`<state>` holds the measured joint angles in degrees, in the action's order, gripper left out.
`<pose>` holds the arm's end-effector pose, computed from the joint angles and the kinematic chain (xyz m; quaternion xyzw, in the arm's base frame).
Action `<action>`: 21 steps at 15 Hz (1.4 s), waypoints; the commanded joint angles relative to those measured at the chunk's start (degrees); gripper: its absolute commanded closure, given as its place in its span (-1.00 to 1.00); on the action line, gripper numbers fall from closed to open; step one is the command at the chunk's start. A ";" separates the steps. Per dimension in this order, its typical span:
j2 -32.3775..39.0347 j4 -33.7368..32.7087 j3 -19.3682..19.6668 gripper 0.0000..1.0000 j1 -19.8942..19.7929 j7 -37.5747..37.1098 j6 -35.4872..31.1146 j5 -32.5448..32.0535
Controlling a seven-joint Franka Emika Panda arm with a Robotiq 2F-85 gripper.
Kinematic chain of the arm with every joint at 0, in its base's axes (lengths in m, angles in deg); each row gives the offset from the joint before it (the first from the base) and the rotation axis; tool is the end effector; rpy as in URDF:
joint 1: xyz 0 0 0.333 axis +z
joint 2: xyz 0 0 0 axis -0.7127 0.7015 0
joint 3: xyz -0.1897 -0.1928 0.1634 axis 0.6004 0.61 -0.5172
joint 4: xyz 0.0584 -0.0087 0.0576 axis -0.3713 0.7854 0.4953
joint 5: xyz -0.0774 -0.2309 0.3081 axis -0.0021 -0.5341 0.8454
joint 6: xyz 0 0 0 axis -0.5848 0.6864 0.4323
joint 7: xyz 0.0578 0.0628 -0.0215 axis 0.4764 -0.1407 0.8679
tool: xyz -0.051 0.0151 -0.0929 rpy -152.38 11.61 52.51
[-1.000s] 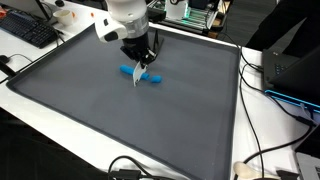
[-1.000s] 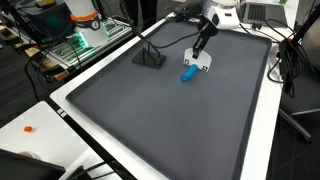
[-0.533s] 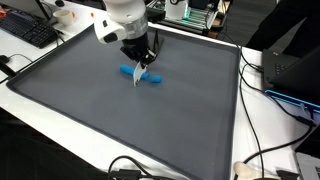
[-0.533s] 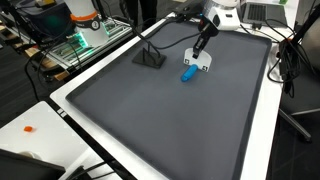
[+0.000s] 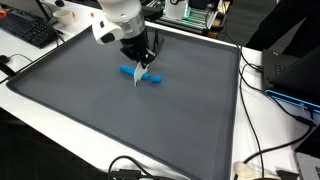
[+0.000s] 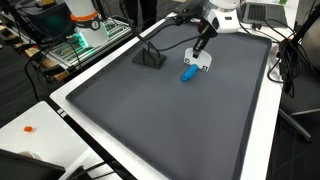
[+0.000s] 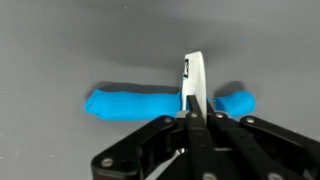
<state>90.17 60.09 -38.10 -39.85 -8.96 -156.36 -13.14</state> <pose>0.6356 0.0916 0.2453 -0.9943 -0.0368 0.0997 0.0086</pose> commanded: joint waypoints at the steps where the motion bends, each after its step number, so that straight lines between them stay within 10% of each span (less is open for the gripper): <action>1: 0.71 0.25 -1.36 0.98 -0.75 0.73 1.46 2.85; 21: -5.05 0.73 1.22 0.98 1.11 -3.68 2.66 -3.88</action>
<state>85.98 60.26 -37.74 -38.82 -11.42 -154.41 -15.40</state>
